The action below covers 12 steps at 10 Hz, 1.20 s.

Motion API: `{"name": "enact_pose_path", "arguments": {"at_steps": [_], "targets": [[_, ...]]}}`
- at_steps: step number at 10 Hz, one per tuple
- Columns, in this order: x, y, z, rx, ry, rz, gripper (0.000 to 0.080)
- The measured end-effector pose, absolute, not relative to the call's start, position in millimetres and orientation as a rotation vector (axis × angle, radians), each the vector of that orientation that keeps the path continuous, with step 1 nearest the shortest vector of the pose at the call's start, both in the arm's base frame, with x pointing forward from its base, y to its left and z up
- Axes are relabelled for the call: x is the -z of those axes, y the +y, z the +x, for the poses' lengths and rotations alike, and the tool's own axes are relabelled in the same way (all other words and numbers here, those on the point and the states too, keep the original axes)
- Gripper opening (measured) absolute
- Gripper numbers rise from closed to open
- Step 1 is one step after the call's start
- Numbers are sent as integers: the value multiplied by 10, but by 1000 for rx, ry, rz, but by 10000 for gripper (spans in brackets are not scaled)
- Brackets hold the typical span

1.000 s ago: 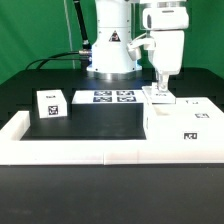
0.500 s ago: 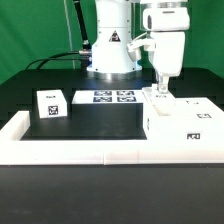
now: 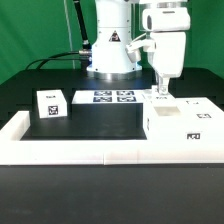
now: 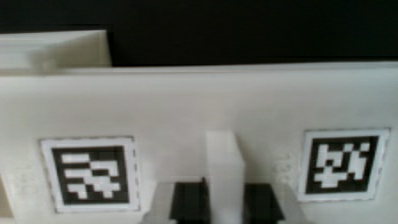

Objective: Assemble cabinet

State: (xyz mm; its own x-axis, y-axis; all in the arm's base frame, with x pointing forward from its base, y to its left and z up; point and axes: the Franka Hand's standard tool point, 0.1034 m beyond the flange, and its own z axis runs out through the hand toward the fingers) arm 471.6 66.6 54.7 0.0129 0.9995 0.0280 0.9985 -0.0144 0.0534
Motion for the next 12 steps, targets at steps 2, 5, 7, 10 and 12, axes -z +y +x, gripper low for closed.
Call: {"name": "enact_pose_path", "arguments": {"at_steps": [2, 5, 7, 10, 12], "targets": [[-549, 666, 4733, -92, 2198, 2216, 73], [-546, 666, 4739, -91, 2198, 2217, 73], [-560, 671, 4849, -90, 2195, 2218, 73], [-577, 679, 5077, -84, 2187, 2227, 73], [-586, 702, 5290, -89, 2186, 2225, 73]]}}
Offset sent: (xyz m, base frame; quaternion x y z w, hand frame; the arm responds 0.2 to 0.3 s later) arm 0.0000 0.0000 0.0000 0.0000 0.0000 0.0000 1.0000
